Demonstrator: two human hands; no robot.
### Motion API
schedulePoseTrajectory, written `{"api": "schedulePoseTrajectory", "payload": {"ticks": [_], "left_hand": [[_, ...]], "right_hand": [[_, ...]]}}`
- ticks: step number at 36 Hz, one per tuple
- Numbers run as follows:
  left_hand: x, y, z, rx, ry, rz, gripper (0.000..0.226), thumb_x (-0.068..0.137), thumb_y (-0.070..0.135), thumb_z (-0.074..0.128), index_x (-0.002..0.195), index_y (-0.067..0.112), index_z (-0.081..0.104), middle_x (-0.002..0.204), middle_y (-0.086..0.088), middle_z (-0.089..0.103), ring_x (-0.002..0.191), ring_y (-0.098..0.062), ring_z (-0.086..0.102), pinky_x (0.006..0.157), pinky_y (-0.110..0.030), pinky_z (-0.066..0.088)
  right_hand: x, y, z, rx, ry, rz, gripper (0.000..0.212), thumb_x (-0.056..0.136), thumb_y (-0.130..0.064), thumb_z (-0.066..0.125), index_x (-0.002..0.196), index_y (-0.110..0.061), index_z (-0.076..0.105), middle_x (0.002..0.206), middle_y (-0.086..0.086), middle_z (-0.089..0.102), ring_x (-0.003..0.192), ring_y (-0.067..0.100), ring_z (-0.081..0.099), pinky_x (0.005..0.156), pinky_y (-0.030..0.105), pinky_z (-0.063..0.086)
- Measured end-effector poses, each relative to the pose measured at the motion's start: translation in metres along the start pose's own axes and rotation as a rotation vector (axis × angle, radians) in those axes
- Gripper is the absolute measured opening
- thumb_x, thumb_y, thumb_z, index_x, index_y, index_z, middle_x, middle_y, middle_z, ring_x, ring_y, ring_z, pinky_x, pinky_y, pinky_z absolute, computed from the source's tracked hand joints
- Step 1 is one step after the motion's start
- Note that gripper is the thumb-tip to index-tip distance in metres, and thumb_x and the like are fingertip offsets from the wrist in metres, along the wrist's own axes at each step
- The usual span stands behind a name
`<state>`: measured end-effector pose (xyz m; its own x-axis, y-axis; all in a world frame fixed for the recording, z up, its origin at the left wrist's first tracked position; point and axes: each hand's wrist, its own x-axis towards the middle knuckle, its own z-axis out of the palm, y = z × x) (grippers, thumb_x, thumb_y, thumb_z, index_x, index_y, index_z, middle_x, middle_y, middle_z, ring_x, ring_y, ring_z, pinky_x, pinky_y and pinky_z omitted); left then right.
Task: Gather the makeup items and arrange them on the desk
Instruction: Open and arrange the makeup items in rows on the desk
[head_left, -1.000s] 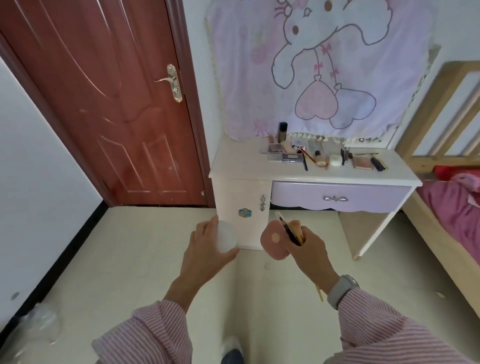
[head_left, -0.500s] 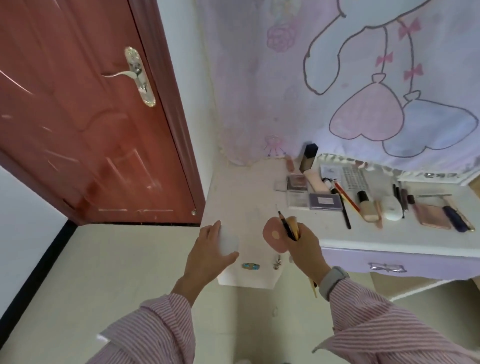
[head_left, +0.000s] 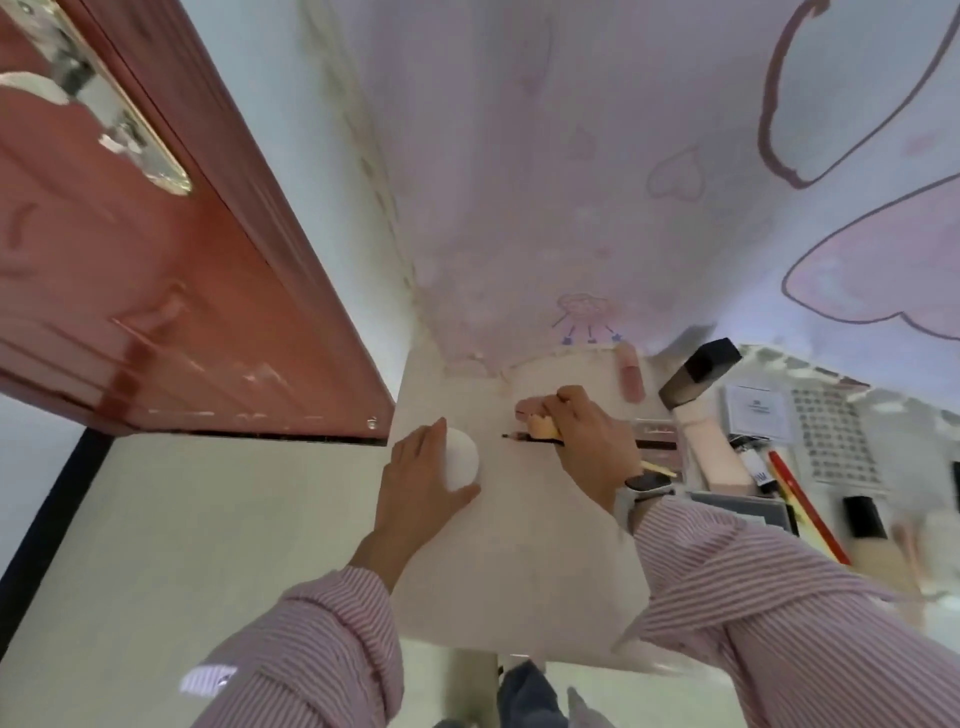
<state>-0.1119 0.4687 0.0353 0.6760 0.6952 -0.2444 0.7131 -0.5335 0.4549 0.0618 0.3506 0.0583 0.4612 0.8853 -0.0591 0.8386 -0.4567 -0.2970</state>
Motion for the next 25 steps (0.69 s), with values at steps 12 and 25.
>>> {"api": "schedulePoseTrajectory", "payload": {"ticks": [12,25], "left_hand": [[0.084,0.01,0.008,0.102,-0.039,0.144,0.085,0.081,0.045,0.063,0.147,0.013,0.019,0.154,-0.01,0.019,0.135,-0.028,0.025,0.101,-0.039,0.032],[0.119,0.014,0.017,0.213,0.009,0.273,0.073,0.086,0.052,0.042,0.139,0.002,0.03,0.143,-0.024,0.037,0.123,-0.045,0.045,0.089,-0.051,0.047]], "right_hand": [[0.04,0.02,0.019,-0.008,-0.075,0.122,0.029,0.082,-0.004,0.058,0.11,-0.011,0.06,0.113,0.014,0.054,0.083,0.036,0.059,0.049,0.035,0.041],[0.088,0.015,0.019,0.556,0.085,0.979,0.031,0.09,-0.01,0.044,0.12,-0.004,0.044,0.12,0.02,0.048,0.096,0.038,0.055,0.082,0.043,0.048]]}}
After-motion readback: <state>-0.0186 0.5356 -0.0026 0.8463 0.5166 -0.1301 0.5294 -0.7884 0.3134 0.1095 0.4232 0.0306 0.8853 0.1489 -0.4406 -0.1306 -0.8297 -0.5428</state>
